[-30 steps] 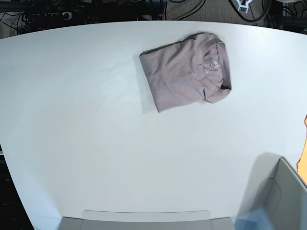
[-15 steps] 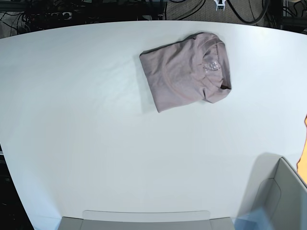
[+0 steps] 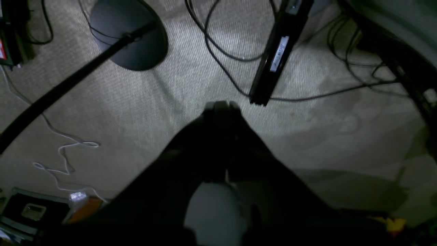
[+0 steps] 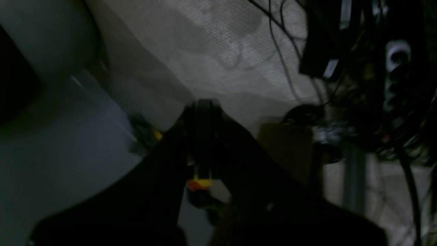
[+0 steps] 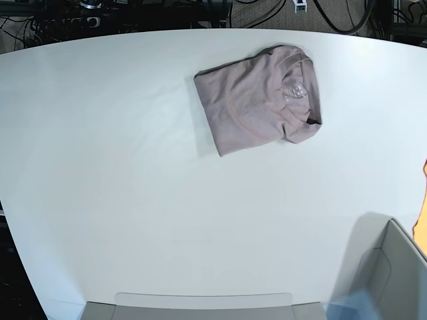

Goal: Fold the T-shirt properly

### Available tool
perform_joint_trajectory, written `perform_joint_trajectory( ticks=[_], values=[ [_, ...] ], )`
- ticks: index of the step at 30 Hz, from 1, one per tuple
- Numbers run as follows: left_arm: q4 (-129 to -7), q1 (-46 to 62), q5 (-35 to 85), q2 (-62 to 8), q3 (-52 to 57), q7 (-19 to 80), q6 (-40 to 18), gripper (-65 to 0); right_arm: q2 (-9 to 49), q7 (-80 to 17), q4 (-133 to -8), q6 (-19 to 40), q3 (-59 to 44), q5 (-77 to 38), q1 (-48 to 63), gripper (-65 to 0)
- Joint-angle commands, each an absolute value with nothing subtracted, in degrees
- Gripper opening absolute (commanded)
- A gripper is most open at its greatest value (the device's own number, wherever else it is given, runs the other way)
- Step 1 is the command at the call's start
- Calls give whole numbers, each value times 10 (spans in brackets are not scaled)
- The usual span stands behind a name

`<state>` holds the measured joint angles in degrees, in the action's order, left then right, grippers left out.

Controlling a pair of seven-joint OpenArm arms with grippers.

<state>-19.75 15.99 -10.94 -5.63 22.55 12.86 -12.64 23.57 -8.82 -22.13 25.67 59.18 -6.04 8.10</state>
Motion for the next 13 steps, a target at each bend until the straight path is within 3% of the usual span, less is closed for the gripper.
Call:
perform_joint_trajectory(
  ticks=[1,7,13],
  values=[
    [-199,163,-110,-58,225,127,-124,-650,247,-93,-215,264,615,-60,78,-650],
    [-199,162,-110,-58,225,127,-124,-650,220,-95,-149,264,714,-60,39,-650],
    [-195,136,-110,-58,225,133,-124,-650,181,-95,-75,264,731,-60,31,-650]
  ],
)
